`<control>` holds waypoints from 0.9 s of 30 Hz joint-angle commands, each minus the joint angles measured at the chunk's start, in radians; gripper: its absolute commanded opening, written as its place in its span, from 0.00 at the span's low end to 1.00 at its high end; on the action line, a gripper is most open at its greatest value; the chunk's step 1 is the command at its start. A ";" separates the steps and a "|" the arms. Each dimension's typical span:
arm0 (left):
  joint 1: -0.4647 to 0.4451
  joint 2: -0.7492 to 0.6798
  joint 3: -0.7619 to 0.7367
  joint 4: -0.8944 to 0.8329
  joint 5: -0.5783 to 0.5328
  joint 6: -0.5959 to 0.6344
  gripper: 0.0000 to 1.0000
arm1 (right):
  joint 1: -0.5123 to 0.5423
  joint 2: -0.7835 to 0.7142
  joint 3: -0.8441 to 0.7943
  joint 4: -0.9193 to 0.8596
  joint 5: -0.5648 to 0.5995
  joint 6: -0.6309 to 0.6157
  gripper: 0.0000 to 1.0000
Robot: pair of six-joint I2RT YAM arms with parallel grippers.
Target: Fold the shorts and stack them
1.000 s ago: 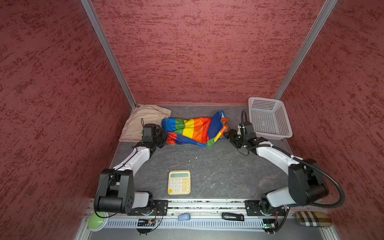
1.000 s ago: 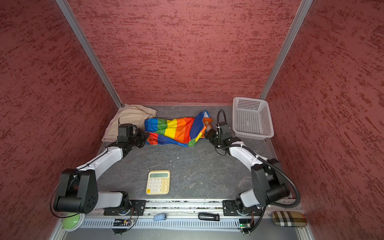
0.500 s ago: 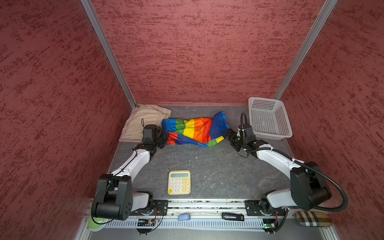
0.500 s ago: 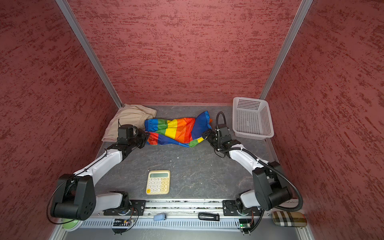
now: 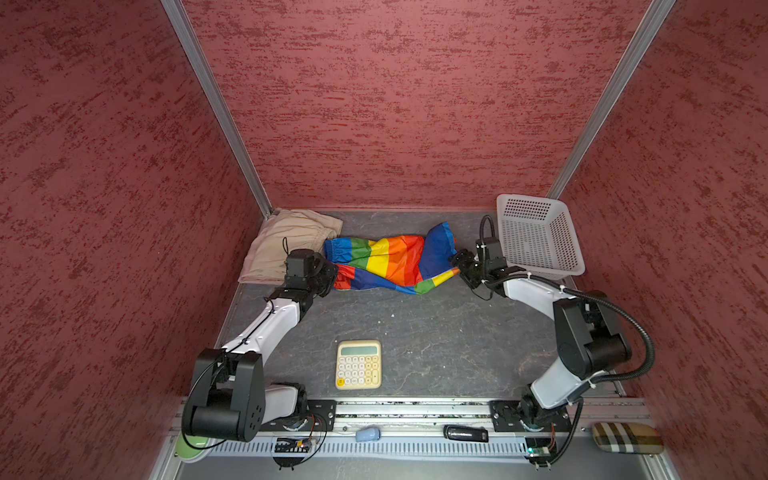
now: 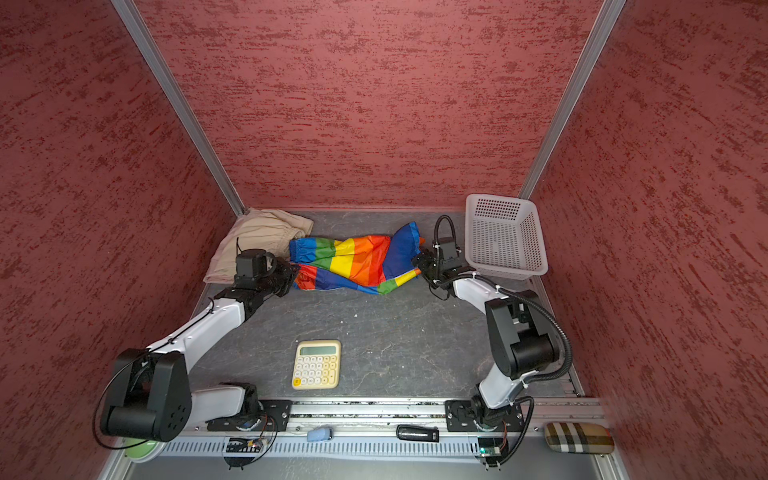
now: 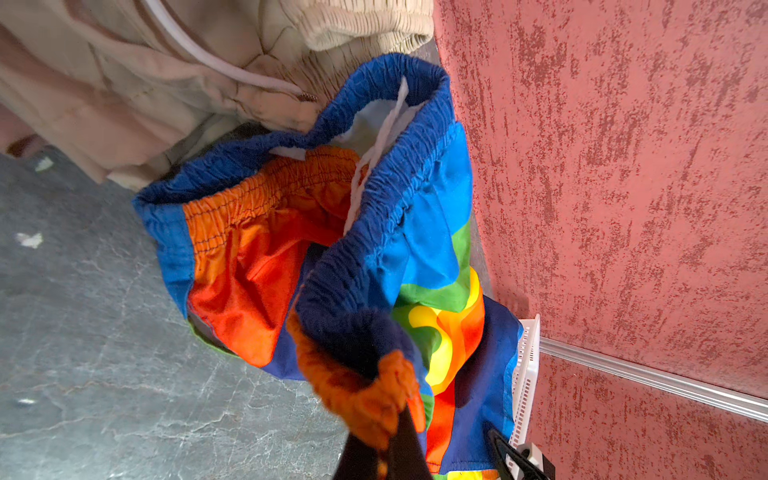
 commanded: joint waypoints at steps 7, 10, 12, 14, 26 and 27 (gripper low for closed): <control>0.029 0.004 0.183 0.108 0.017 0.094 0.00 | -0.003 -0.055 0.330 -0.167 -0.010 -0.125 0.00; 0.032 0.018 0.360 0.087 0.007 0.155 0.00 | -0.035 -0.140 0.508 -0.279 -0.006 -0.189 0.00; 0.028 0.011 0.466 0.072 -0.020 0.181 0.00 | -0.057 -0.189 0.636 -0.350 -0.008 -0.236 0.00; 0.027 -0.001 0.551 0.067 -0.025 0.197 0.00 | -0.068 -0.221 0.754 -0.430 0.006 -0.284 0.00; -0.120 -0.276 0.881 -0.167 -0.159 0.273 0.00 | -0.161 -0.281 1.389 -0.729 -0.047 -0.434 0.00; -0.126 -0.291 0.884 -0.177 -0.166 0.265 0.00 | -0.173 -0.253 1.455 -0.756 -0.048 -0.441 0.00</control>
